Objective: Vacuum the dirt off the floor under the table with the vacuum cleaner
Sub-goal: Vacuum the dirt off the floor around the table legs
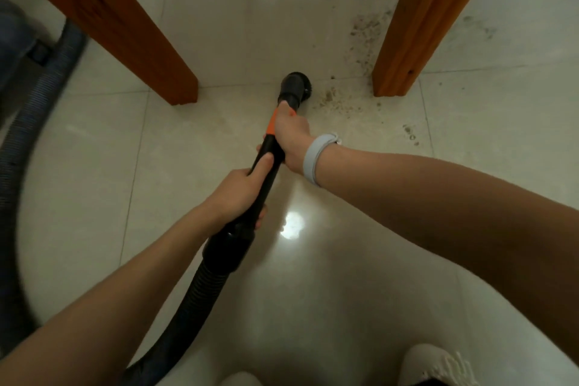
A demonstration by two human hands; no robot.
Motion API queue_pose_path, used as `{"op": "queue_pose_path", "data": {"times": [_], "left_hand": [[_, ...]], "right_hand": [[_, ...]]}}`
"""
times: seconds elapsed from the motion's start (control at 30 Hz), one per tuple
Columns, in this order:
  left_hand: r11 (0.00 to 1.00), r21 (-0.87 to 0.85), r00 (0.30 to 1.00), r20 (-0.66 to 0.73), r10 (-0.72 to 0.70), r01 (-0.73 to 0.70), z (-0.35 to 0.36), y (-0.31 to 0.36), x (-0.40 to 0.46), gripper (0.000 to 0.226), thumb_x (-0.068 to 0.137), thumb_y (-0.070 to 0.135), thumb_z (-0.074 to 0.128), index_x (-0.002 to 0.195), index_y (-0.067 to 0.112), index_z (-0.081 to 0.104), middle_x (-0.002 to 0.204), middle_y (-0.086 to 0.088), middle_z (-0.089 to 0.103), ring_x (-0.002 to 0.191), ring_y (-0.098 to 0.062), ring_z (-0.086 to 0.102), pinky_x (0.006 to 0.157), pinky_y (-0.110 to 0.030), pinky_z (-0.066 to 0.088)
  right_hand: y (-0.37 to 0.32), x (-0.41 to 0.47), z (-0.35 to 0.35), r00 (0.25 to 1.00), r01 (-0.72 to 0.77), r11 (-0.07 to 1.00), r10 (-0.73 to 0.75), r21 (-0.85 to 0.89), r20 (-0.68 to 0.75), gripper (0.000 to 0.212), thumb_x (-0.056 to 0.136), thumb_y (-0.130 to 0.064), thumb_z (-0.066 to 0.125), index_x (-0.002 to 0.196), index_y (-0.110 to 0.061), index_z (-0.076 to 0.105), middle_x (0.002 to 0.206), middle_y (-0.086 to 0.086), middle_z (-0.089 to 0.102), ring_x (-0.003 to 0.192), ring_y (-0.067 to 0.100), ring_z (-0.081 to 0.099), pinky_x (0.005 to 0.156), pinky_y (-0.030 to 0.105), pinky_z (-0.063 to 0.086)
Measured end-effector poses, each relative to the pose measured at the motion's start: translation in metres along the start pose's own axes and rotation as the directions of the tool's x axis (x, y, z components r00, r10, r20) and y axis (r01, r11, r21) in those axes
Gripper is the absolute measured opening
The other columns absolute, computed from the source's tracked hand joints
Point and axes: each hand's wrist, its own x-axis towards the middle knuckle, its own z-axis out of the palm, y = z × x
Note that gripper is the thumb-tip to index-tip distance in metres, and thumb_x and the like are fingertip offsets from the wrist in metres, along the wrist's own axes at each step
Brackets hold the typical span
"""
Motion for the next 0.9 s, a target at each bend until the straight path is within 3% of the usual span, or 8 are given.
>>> {"op": "queue_pose_path", "data": {"times": [0.1, 0.23, 0.37, 0.47, 0.57, 0.7, 0.77, 0.9], "left_hand": [[0.998, 0.051, 0.999, 0.028, -0.044, 0.043, 0.000, -0.014, -0.018, 0.051, 0.094, 0.056, 0.037, 0.078, 0.008, 0.046, 0.050, -0.013, 0.052, 0.039, -0.024, 0.049, 0.044, -0.026, 0.044], [0.995, 0.051, 0.993, 0.080, -0.093, 0.089, -0.002, -0.026, -0.041, 0.050, 0.093, 0.055, 0.037, 0.075, 0.008, 0.043, 0.047, -0.012, 0.050, 0.040, -0.025, 0.048, 0.046, -0.027, 0.043], [0.993, 0.081, 0.989, 0.112, -0.099, 0.090, 0.008, -0.030, -0.053, 0.050, 0.094, 0.053, 0.037, 0.079, 0.007, 0.046, 0.048, -0.012, 0.051, 0.039, -0.024, 0.047, 0.046, -0.027, 0.043], [0.989, 0.133, 0.988, 0.137, -0.076, 0.057, 0.022, -0.025, -0.048, 0.049, 0.094, 0.054, 0.037, 0.086, 0.007, 0.050, 0.046, -0.009, 0.052, 0.038, -0.023, 0.047, 0.045, -0.025, 0.043], [0.989, 0.144, 0.990, 0.135, -0.044, 0.025, 0.037, -0.009, -0.038, 0.048, 0.094, 0.055, 0.038, 0.082, 0.010, 0.050, 0.046, -0.007, 0.052, 0.038, -0.022, 0.047, 0.045, -0.024, 0.043], [0.993, 0.115, 0.992, 0.126, -0.007, -0.008, 0.055, 0.000, -0.030, 0.049, 0.093, 0.056, 0.040, 0.082, 0.009, 0.050, 0.045, -0.006, 0.052, 0.036, -0.020, 0.048, 0.043, -0.022, 0.042], [0.993, 0.115, 0.993, 0.122, -0.001, -0.013, 0.058, -0.002, -0.029, 0.049, 0.093, 0.055, 0.040, 0.082, 0.008, 0.050, 0.046, -0.006, 0.052, 0.036, -0.021, 0.048, 0.043, -0.023, 0.043], [0.997, 0.073, 0.997, 0.078, -0.002, -0.004, 0.047, -0.007, -0.026, 0.050, 0.093, 0.054, 0.040, 0.082, 0.007, 0.050, 0.045, -0.007, 0.052, 0.036, -0.021, 0.048, 0.043, -0.024, 0.042]], "right_hand": [[0.030, -0.016, -0.005, 1.000, 0.004, 0.997, -0.004, -0.071, 0.002, 0.046, 0.097, -0.050, 0.027, 0.085, -0.009, 0.044, 0.107, 0.017, 0.062, 0.098, 0.037, 0.063, 0.090, 0.048, 0.051], [0.053, -0.031, -0.011, 1.000, -0.003, 0.998, 0.004, -0.067, 0.020, 0.038, 0.098, -0.050, 0.028, 0.104, -0.016, 0.043, 0.103, 0.013, 0.057, 0.102, 0.035, 0.060, 0.092, 0.047, 0.051], [0.072, -0.036, -0.021, 0.998, -0.061, 0.998, 0.061, 0.004, 0.027, 0.049, 0.095, -0.054, 0.030, 0.114, -0.012, 0.046, 0.113, 0.016, 0.059, 0.102, 0.036, 0.061, 0.091, 0.049, 0.051], [0.074, -0.031, -0.040, 0.995, -0.099, 0.994, 0.100, 0.035, -0.019, 0.040, 0.094, -0.057, 0.030, 0.097, -0.018, 0.041, 0.097, 0.011, 0.059, 0.097, 0.037, 0.063, 0.089, 0.048, 0.053], [0.059, -0.025, -0.064, 0.991, -0.121, 0.988, 0.126, 0.095, -0.051, 0.041, 0.096, -0.053, 0.030, 0.105, -0.015, 0.043, 0.087, 0.008, 0.054, 0.092, 0.034, 0.063, 0.087, 0.046, 0.053], [0.044, -0.024, -0.086, 0.990, -0.133, 0.981, 0.138, 0.138, -0.024, 0.040, 0.100, -0.047, 0.031, 0.115, -0.012, 0.040, 0.076, 0.008, 0.054, 0.061, 0.023, 0.059, 0.058, 0.035, 0.052], [0.045, -0.020, -0.086, 0.991, -0.125, 0.986, 0.129, 0.114, -0.023, 0.043, 0.100, -0.048, 0.030, 0.119, -0.012, 0.041, 0.080, 0.010, 0.058, 0.065, 0.025, 0.062, 0.064, 0.037, 0.054], [0.044, -0.012, -0.065, 0.993, -0.116, 0.992, 0.117, 0.043, -0.032, 0.047, 0.097, -0.054, 0.030, 0.116, -0.014, 0.043, 0.107, 0.013, 0.059, 0.099, 0.034, 0.063, 0.088, 0.047, 0.054]]}}
